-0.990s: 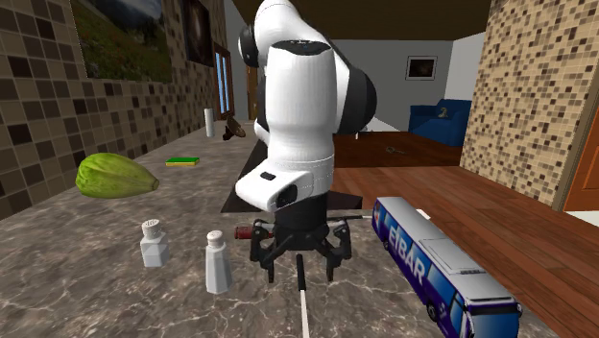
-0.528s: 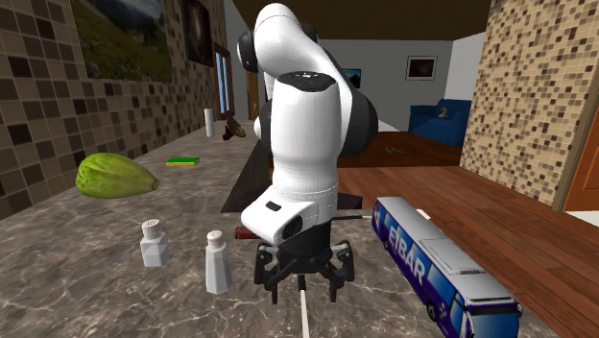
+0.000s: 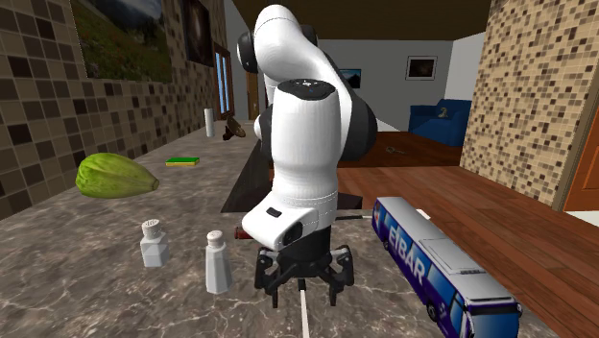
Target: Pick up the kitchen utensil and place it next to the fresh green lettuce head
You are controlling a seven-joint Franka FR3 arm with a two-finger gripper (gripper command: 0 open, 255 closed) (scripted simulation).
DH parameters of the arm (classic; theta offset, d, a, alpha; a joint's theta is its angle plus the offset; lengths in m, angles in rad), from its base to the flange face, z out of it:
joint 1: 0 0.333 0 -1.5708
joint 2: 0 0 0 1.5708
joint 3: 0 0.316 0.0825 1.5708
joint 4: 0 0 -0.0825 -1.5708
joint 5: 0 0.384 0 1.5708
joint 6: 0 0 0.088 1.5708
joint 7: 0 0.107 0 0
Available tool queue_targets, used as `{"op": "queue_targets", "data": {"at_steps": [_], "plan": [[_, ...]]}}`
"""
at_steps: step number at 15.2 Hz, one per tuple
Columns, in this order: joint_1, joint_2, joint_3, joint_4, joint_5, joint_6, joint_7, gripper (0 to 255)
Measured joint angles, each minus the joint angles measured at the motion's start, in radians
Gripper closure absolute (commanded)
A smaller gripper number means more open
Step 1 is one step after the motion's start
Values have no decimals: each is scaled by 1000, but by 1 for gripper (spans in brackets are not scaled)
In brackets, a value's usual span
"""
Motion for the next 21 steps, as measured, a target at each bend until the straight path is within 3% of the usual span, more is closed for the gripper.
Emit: {"op": "queue_targets", "data": {"at_steps": [11, 21], "plan": [[0, -3, 0, 2, 1, -5, -1, 255], [-7, -67, 11, 41, 22, -105, -14, 255]]}}
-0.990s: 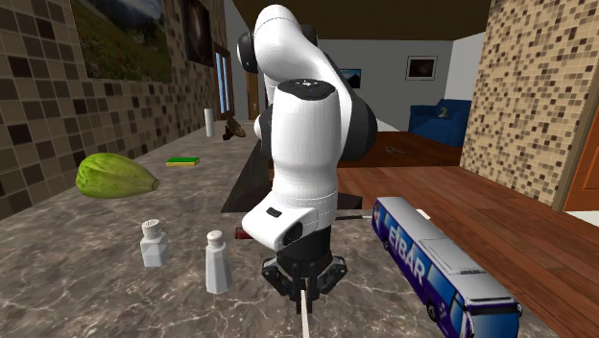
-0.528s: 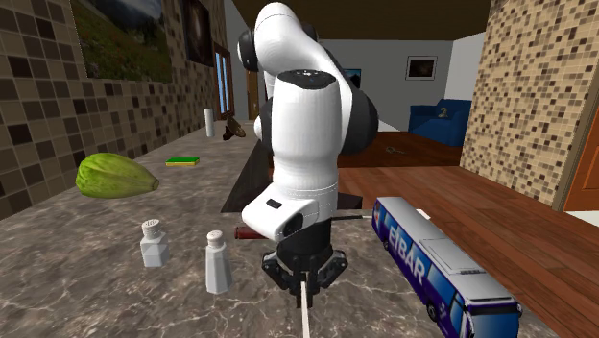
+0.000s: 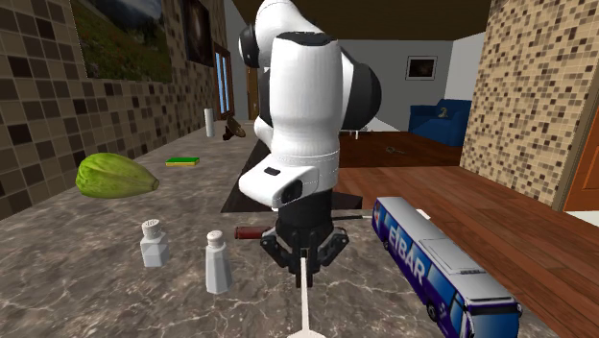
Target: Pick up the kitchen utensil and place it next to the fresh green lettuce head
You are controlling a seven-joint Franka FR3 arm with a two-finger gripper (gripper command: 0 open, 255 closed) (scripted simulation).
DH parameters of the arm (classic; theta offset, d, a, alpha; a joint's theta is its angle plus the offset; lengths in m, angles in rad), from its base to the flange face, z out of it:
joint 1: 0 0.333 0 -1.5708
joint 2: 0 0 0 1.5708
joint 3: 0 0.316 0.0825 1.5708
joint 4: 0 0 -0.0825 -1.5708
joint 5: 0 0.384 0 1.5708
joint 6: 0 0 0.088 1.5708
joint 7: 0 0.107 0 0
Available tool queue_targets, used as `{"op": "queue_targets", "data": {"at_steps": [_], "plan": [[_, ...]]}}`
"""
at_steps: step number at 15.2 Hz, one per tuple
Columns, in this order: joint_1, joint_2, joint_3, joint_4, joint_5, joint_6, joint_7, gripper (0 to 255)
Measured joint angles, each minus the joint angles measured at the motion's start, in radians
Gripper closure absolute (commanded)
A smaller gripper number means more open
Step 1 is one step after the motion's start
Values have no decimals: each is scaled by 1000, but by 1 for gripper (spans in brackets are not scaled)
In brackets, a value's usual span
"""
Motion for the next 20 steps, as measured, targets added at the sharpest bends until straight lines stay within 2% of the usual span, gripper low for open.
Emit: {"op": "queue_targets", "data": {"at_steps": [13, 20], "plan": [[-3, -62, 10, 86, 21, -145, -11, 255], [0, -72, 12, 167, 26, -236, -16, 255]]}}
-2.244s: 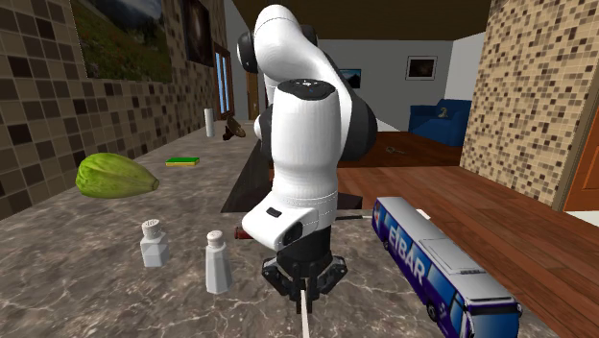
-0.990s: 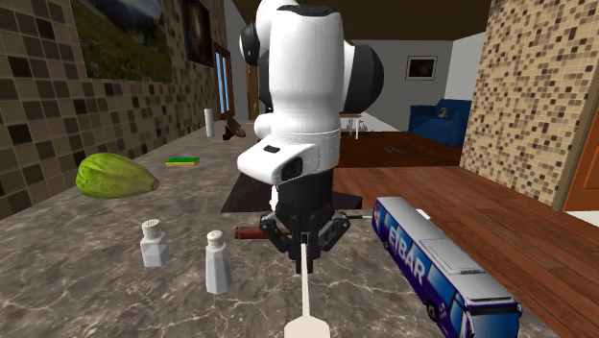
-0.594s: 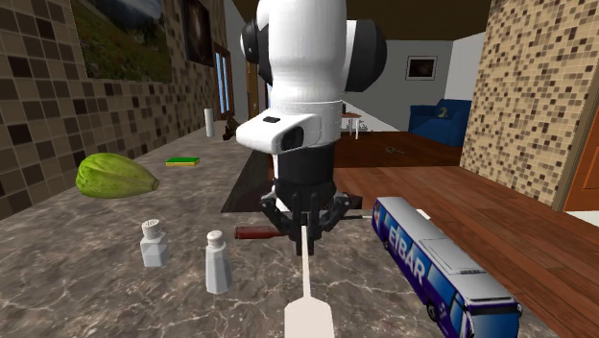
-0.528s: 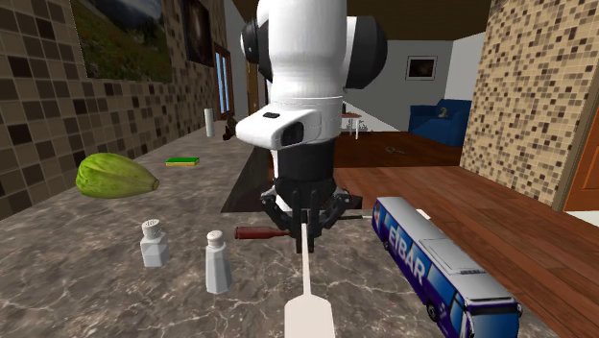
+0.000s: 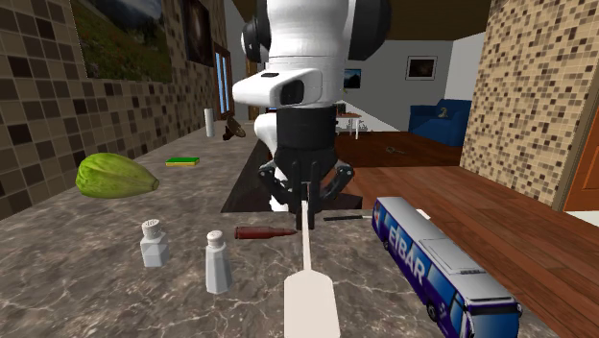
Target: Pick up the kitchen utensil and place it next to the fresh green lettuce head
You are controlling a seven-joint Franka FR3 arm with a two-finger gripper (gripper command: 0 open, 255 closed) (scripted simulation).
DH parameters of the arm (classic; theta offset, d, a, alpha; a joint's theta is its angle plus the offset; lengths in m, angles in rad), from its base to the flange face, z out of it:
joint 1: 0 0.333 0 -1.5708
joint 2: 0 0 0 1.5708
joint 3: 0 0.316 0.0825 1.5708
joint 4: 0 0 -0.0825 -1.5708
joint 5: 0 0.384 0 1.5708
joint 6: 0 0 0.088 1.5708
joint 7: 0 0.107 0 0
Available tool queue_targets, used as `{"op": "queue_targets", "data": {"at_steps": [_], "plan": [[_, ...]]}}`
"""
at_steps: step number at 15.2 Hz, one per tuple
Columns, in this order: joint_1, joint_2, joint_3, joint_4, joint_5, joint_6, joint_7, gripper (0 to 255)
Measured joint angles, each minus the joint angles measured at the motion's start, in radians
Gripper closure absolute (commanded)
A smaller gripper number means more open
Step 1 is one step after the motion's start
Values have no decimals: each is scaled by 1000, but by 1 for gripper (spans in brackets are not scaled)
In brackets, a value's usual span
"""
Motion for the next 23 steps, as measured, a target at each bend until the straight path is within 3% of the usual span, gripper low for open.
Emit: {"op": "queue_targets", "data": {"at_steps": [11, 23], "plan": [[3, -14, 3, 129, 6, -142, -7, 255], [-160, -269, -79, -191, 67, -65, -245, 255]]}}
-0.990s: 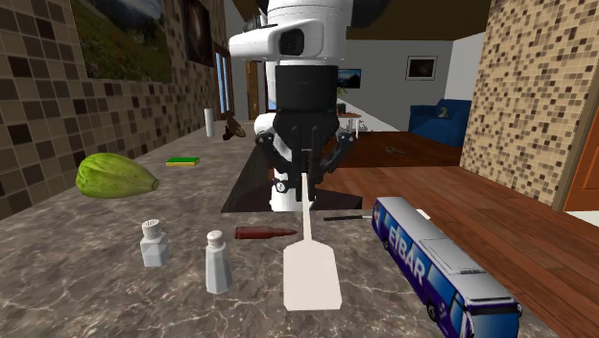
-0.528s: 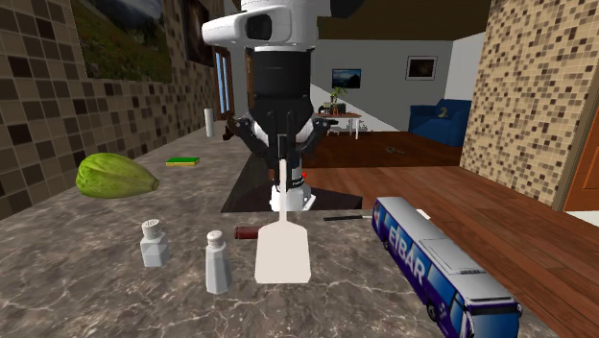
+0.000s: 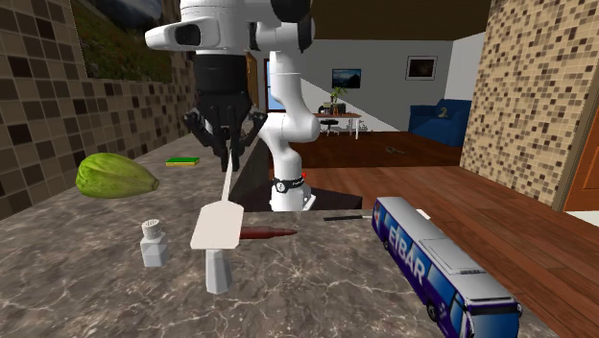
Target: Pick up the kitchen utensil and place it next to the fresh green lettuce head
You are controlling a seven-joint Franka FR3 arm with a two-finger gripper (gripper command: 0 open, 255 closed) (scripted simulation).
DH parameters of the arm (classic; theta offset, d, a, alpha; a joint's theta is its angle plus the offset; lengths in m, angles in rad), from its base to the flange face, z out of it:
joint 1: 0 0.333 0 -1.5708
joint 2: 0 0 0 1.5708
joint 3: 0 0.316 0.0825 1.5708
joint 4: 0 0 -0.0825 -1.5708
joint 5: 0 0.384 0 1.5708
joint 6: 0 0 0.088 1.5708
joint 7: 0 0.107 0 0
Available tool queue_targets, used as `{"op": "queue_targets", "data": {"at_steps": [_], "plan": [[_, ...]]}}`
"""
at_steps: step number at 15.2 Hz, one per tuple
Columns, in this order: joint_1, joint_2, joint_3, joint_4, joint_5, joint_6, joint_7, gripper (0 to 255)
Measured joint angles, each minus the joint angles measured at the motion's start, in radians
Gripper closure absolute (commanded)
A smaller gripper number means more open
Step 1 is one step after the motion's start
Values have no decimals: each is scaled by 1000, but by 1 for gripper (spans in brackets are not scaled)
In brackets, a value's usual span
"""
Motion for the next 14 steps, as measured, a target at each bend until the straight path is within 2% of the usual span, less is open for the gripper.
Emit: {"op": "queue_targets", "data": {"at_steps": [7, 14], "plan": [[-85, -109, -79, -137, 9, 33, -166, 255], [-163, -162, -165, -204, -1, 51, -327, 255]]}}
